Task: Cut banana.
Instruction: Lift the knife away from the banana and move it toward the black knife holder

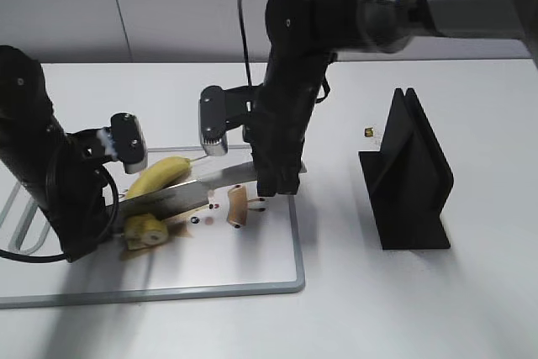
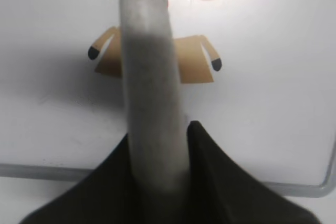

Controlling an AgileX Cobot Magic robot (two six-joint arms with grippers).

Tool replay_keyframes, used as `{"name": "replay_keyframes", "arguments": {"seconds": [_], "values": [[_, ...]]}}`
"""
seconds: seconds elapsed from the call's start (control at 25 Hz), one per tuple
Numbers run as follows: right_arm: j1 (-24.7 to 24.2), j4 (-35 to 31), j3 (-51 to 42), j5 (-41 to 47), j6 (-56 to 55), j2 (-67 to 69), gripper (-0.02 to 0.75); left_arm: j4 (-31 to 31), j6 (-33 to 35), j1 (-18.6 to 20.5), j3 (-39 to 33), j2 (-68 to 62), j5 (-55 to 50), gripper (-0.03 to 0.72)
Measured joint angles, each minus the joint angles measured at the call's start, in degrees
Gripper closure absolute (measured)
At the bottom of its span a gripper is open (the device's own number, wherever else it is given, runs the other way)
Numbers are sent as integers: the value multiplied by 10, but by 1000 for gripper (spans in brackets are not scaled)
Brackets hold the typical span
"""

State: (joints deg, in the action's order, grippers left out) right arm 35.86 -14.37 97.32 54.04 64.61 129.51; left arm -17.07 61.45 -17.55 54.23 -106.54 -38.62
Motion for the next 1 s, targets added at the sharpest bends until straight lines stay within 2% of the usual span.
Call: {"name": "replay_keyframes", "arguments": {"seconds": [0.6,1.0], "values": [[3,-6,5,29,3,-88,549,33,-7,-2,-8,163,-47,696],[7,-18,5,80,2,-184,552,22,-7,-7,-8,322,-117,692]]}}
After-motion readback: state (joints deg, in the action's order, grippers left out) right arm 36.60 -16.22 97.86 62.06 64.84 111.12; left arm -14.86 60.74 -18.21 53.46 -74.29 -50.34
